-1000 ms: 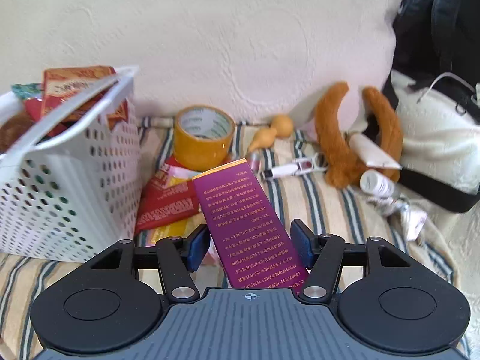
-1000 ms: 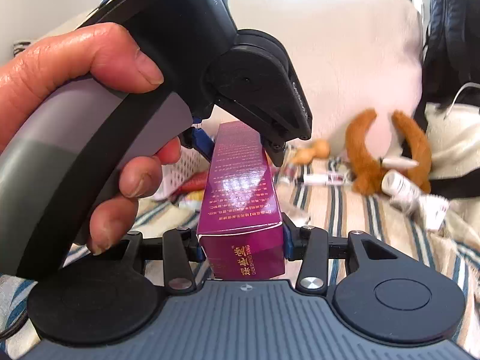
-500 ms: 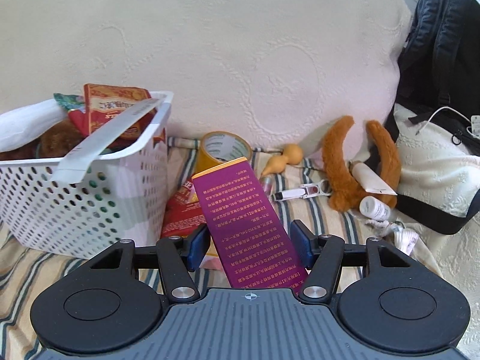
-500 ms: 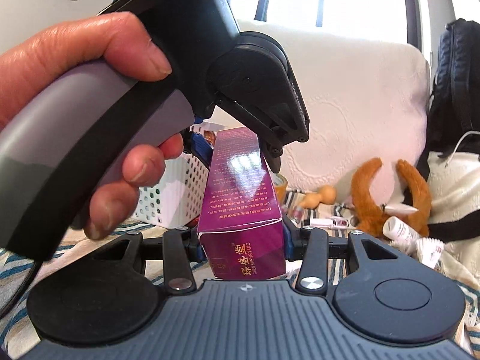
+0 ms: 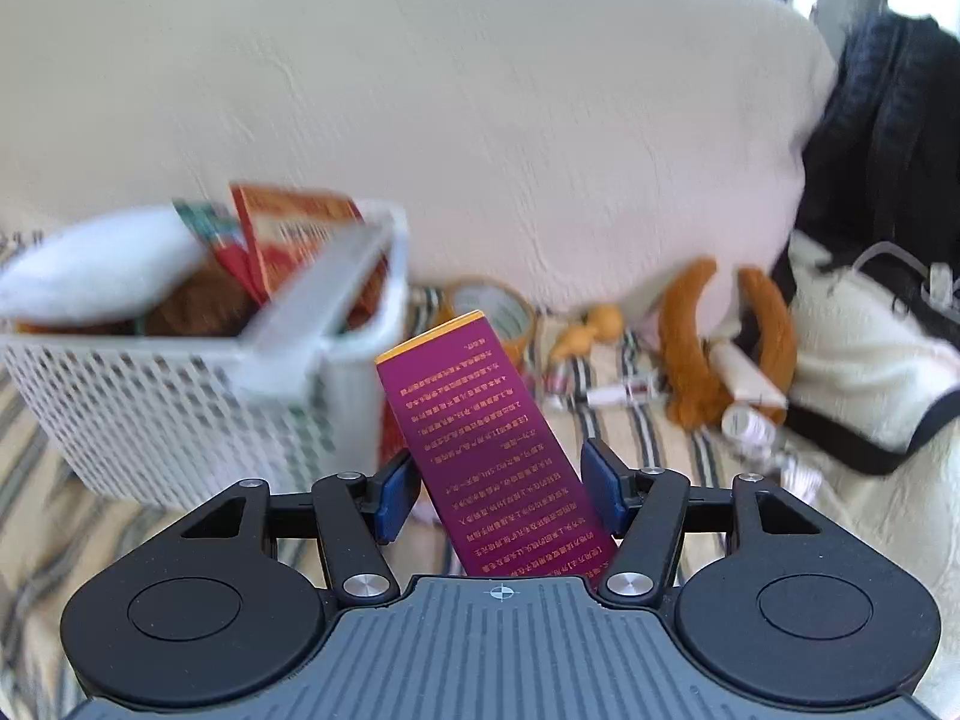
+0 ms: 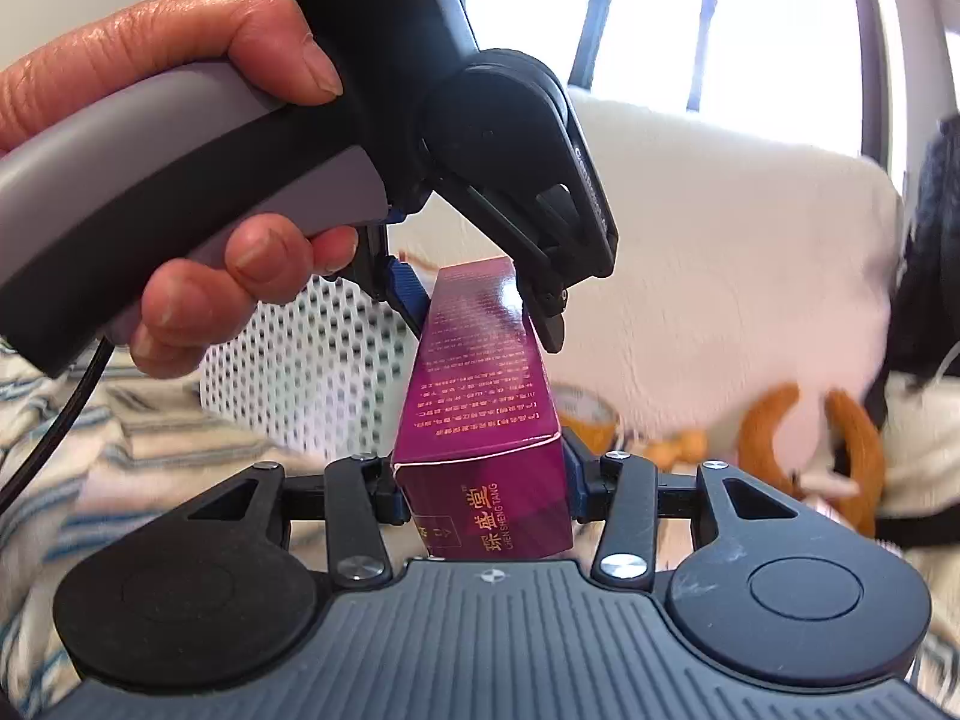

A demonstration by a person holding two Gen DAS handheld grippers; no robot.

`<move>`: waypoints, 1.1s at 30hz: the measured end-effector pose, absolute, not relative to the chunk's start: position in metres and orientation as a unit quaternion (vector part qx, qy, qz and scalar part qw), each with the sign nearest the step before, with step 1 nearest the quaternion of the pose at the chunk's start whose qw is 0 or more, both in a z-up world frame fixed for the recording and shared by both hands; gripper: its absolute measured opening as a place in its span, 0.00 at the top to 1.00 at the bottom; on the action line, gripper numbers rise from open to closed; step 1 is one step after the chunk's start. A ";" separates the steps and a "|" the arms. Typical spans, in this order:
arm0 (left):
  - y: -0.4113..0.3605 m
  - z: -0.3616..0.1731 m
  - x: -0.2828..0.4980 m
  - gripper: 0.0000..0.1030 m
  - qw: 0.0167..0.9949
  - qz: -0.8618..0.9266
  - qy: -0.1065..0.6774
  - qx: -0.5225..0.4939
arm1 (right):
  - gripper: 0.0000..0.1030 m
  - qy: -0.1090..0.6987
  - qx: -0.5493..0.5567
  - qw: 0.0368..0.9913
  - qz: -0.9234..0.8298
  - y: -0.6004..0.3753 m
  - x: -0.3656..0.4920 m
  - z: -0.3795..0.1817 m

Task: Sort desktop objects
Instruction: 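Hold the purple box with the right gripper while the left gripper closes on it, then carry the purple box into the white basket and open both grippers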

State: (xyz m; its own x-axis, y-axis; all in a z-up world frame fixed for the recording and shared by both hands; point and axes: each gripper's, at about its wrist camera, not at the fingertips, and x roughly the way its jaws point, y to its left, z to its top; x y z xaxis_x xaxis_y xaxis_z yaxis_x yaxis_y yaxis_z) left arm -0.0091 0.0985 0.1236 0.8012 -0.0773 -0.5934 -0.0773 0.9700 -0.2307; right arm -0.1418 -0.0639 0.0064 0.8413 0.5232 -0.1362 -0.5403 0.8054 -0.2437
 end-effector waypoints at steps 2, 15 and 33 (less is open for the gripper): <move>0.114 0.146 -0.007 0.41 0.945 0.004 0.300 -0.131 | 0.52 0.013 -0.138 0.947 0.288 -0.052 -0.135 0.028; 0.220 0.233 0.056 0.40 0.963 0.051 0.242 -0.110 | 0.52 -0.003 -0.122 0.937 0.326 0.060 -0.047 0.114; 0.259 0.123 0.159 0.23 0.943 0.100 0.315 -0.041 | 0.51 0.179 -0.123 0.894 0.392 0.101 0.064 0.063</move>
